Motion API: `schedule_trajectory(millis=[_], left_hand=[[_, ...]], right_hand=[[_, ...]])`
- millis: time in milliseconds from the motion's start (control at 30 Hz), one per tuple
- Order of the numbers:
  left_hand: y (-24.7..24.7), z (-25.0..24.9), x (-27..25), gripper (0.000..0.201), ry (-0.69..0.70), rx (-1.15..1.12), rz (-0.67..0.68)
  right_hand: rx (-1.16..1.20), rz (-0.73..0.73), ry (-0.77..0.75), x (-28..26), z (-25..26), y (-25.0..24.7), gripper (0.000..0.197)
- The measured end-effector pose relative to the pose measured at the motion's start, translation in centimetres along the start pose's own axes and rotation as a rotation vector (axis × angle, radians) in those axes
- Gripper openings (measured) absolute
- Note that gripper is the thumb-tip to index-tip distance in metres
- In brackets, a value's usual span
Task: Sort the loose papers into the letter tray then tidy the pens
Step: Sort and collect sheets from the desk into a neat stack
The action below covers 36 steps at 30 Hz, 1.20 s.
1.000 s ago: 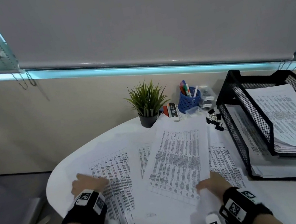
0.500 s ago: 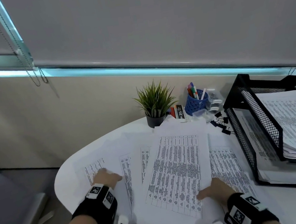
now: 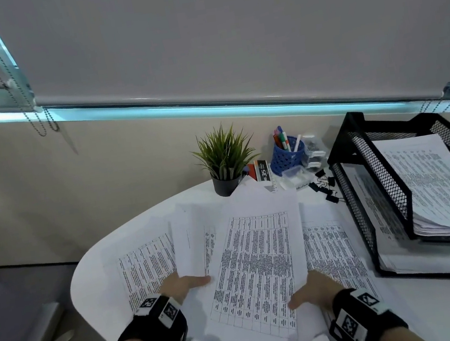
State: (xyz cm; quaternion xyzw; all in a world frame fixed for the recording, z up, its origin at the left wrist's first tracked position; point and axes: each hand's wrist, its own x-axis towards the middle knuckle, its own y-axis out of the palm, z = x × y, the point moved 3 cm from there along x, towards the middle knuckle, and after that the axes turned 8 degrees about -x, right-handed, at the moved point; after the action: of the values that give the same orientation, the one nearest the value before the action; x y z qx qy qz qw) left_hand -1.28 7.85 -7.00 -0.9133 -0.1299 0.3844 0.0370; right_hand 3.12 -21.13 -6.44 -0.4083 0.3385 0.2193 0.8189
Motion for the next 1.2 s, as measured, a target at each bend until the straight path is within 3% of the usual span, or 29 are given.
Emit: schedule_trajectory(millis=[33, 100, 200, 267, 333, 367, 433, 533, 667, 867, 1100, 1200], left_hand=[[0.3, 0.1, -0.2, 0.048, -0.003, -0.006, 0.004], [0.8, 0.0, -0.4, 0.048, 0.008, 0.02, -0.016], [0.6, -0.3, -0.2, 0.05, 0.063, 0.1, -0.058], [-0.4, -0.4, 0.1, 0.045, 0.089, 0.102, -0.124], [-1.6, -0.7, 0.3, 0.045, 0.094, 0.112, -0.182], [-2.2, -0.8, 0.5, 0.047, 0.085, 0.113, -0.199], [-3.5, -0.9, 0.7, 0.051, 0.057, 0.096, -0.229], [-5.1, -0.8, 1.0, 0.052, 0.026, 0.102, -0.278], [-6.4, -0.6, 1.3, 0.049, -0.013, 0.089, -0.294], [-6.4, -0.7, 1.1, 0.044, -0.037, 0.078, -0.293], [-4.8, -0.5, 0.4, 0.046, -0.036, 0.099, -0.271], [-4.5, -0.4, 0.2, 0.048, -0.034, 0.092, -0.283]], right_hand=[[-0.002, -0.002, -0.022, 0.1, 0.0, 0.1, 0.041], [0.029, -0.028, -0.061, 0.3, -0.1, 0.1, 0.045], [0.039, -0.208, -0.126, -0.3, 0.0, -1.1, 0.026], [-0.042, -0.373, -0.079, -0.6, -0.9, -2.8, 0.038], [-0.213, -0.455, 0.026, -0.8, -2.0, -4.3, 0.033], [-0.295, -0.47, 0.105, -0.8, -2.8, -4.9, 0.04], [-0.377, -0.439, 0.248, -1.1, -4.0, -5.5, 0.074], [-0.397, -0.352, 0.351, -1.6, -4.8, -5.6, 0.114], [-0.417, -0.322, 0.391, -1.7, -4.9, -5.5, 0.136], [-0.436, -0.394, 0.404, -1.8, -5.3, -5.4, 0.142], [-0.253, -0.403, 0.379, -2.6, -5.5, -5.7, 0.126], [-0.313, -0.426, 0.397, -2.9, -5.1, -5.5, 0.118]])
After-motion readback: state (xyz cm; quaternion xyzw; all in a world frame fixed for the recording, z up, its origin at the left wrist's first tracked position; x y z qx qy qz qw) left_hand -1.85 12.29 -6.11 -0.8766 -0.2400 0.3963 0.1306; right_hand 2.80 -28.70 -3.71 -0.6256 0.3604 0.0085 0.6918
